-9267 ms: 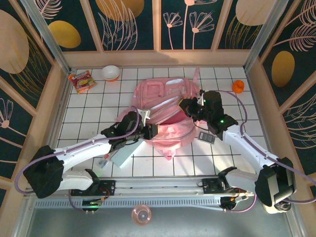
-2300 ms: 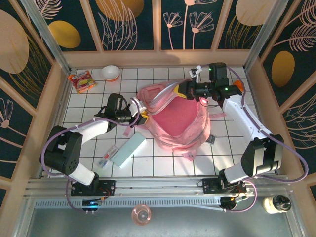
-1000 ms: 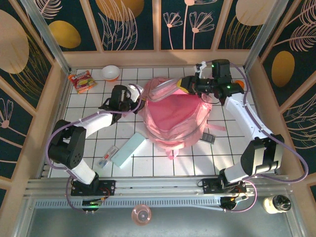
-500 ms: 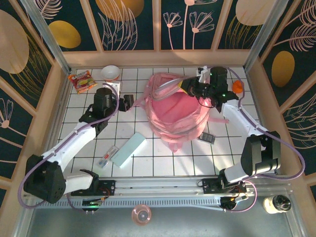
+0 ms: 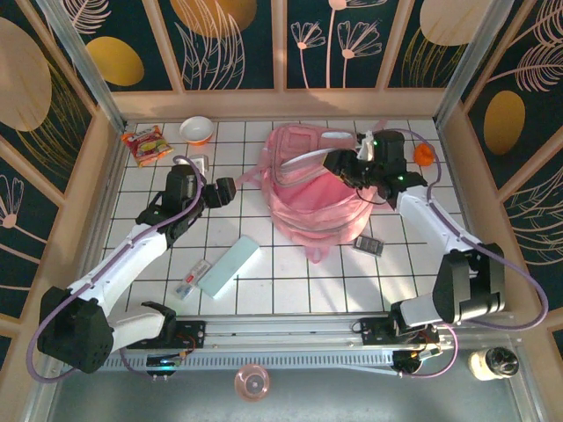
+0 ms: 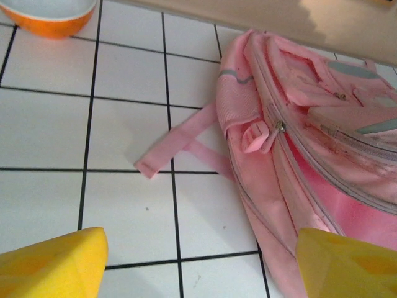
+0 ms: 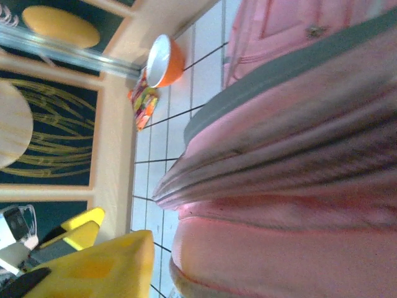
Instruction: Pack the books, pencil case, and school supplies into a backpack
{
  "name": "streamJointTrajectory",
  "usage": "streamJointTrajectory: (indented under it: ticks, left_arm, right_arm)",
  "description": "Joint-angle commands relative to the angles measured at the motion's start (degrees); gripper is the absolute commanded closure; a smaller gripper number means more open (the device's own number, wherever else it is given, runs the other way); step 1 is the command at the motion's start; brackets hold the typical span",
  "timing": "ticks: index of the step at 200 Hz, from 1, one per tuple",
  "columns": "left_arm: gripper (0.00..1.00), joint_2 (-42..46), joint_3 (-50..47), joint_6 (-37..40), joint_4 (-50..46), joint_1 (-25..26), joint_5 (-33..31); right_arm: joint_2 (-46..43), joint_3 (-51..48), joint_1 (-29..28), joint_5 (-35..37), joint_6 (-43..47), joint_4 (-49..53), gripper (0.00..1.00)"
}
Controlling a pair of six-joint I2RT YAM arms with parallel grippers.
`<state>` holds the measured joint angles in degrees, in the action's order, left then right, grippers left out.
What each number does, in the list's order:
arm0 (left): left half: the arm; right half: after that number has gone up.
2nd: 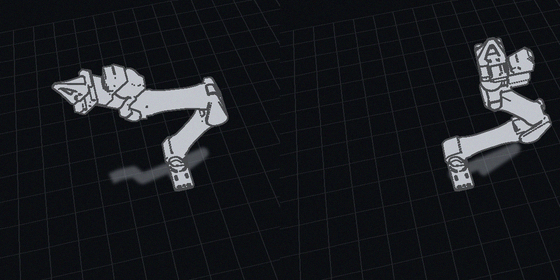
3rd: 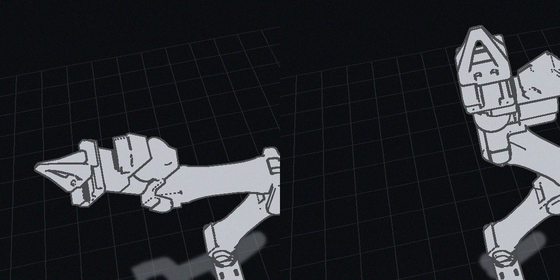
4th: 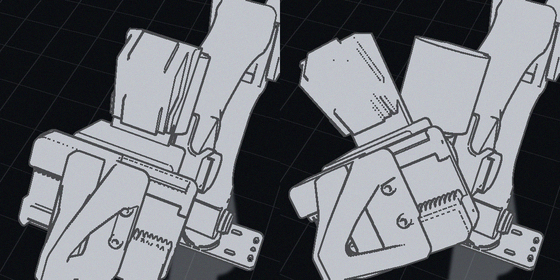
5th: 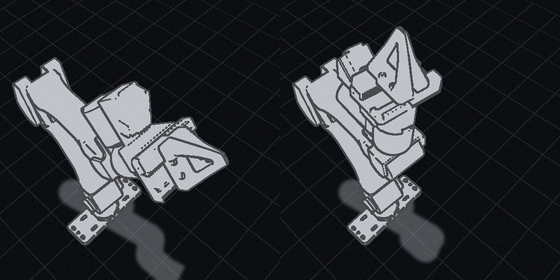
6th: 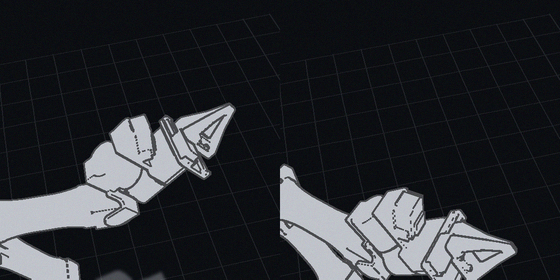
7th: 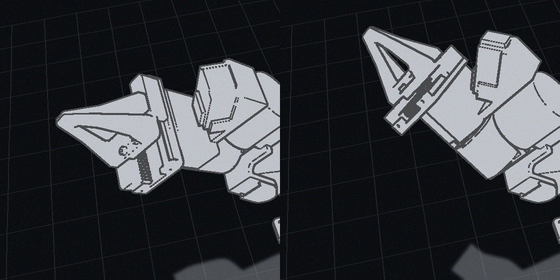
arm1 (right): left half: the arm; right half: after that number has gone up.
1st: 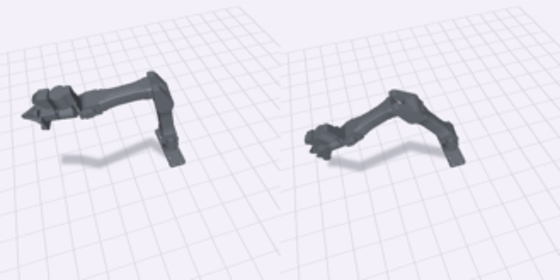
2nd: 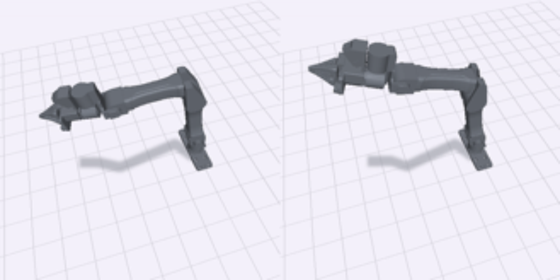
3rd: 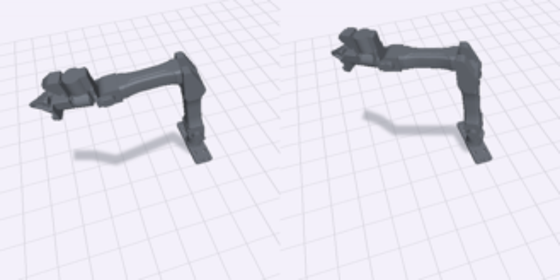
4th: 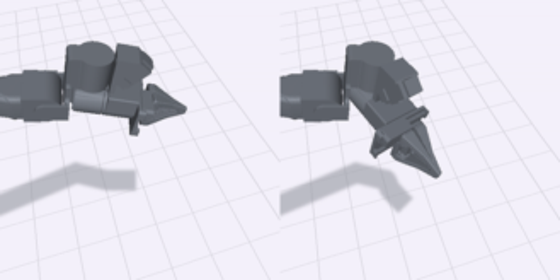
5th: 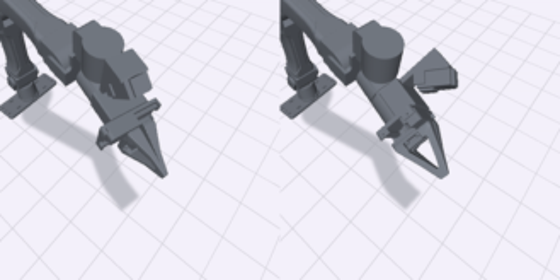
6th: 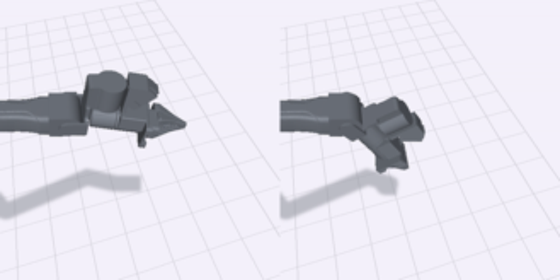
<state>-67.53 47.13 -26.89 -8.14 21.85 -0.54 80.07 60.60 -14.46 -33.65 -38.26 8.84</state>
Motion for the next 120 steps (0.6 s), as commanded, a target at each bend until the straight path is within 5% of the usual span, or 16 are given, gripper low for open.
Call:
streamJointTrajectory:
  ticks: [1, 23, 120]
  left_arm:
    - [0.19, 0.7, -0.2, -4.8, -4.2, -0.1, 1.2]
    - [0.17, 1.2, -0.5, -8.3, -6.3, -0.1, 2.9]
    - [0.15, 5.2, -6.0, -18.8, -11.6, -0.1, 6.1]
  right_arm:
    - [-4.1, -2.1, 0.1, 5.9, 3.4, 7.4, 0.4]
    - [-6.7, -4.1, 0.1, 8.4, 3.6, 12.3, 0.33]
    - [-19.8, -7.4, -0.4, 17.7, 5.4, 29.3, 0.3]
